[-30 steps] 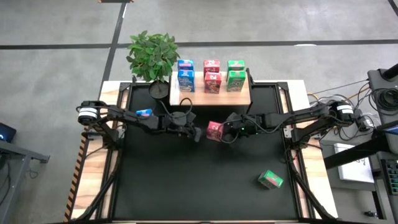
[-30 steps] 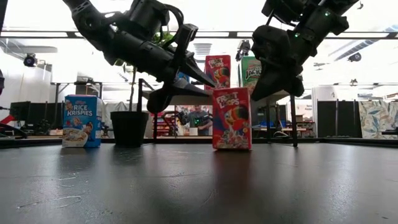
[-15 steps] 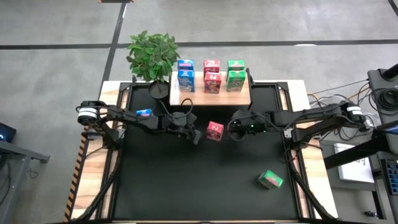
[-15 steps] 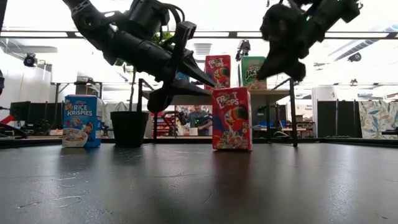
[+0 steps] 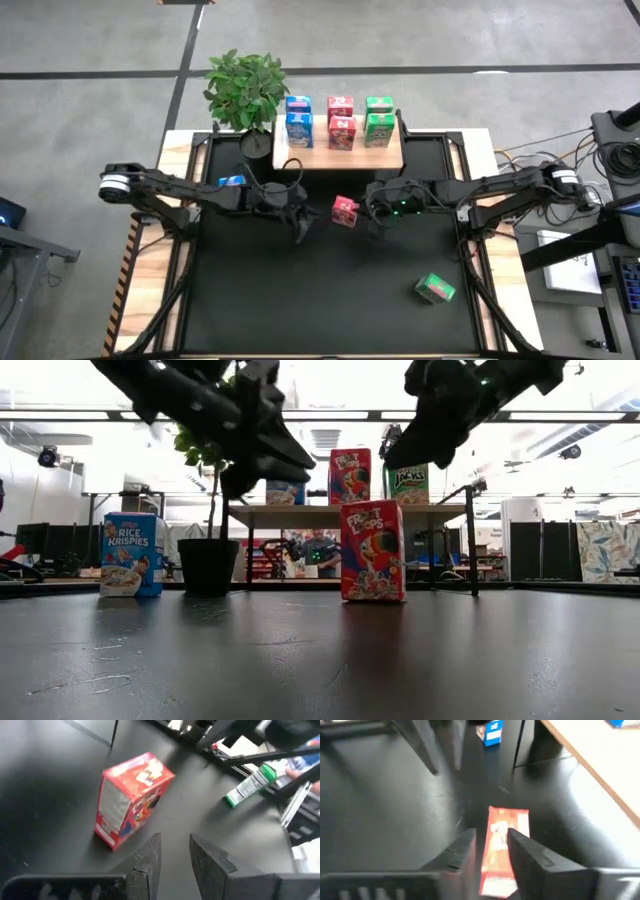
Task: Stack cereal on shelf
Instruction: Put the red cereal box aligned with the other red cereal boxes on the shelf
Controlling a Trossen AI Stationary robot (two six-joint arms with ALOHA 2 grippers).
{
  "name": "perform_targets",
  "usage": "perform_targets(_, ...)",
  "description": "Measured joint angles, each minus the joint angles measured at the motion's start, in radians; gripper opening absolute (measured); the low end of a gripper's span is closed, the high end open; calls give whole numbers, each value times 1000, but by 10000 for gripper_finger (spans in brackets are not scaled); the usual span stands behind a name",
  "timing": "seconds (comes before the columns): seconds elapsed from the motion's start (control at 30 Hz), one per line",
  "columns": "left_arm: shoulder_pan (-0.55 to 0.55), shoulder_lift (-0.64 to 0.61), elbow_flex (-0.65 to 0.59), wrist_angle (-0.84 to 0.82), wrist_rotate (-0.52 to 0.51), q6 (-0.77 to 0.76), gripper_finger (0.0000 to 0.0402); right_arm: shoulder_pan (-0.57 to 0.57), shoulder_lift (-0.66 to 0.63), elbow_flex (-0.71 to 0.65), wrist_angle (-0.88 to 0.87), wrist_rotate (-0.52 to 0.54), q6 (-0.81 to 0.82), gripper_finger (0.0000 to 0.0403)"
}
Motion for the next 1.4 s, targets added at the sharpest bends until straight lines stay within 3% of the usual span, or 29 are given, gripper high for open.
perform_targets(0.17,-45,-69,-2,-27,-25,134,84,0,89,73,-7,46,-82,182)
perform_targets(0.3,-85,-116,-3,-34,-55,210,84,0,159,163,-135,89,-83,240)
perform_targets(0.53,-135,-200,-5,-52,-60,306,84,0,277,295,-345,107,-24,284)
perform_targets(0.7,-149,-254,-5,-74,-62,337,84,0,353,354,-436,149,-14,276)
perform_targets(0.9,-150,-290,-5,-90,-62,345,84,0,397,384,-447,142,-22,227)
perform_targets(1.17,-150,-320,-5,-111,-62,378,84,0,387,386,-445,129,-14,153)
perform_targets(1.4,-150,-342,-5,-110,-62,424,84,0,348,420,-489,67,-10,142)
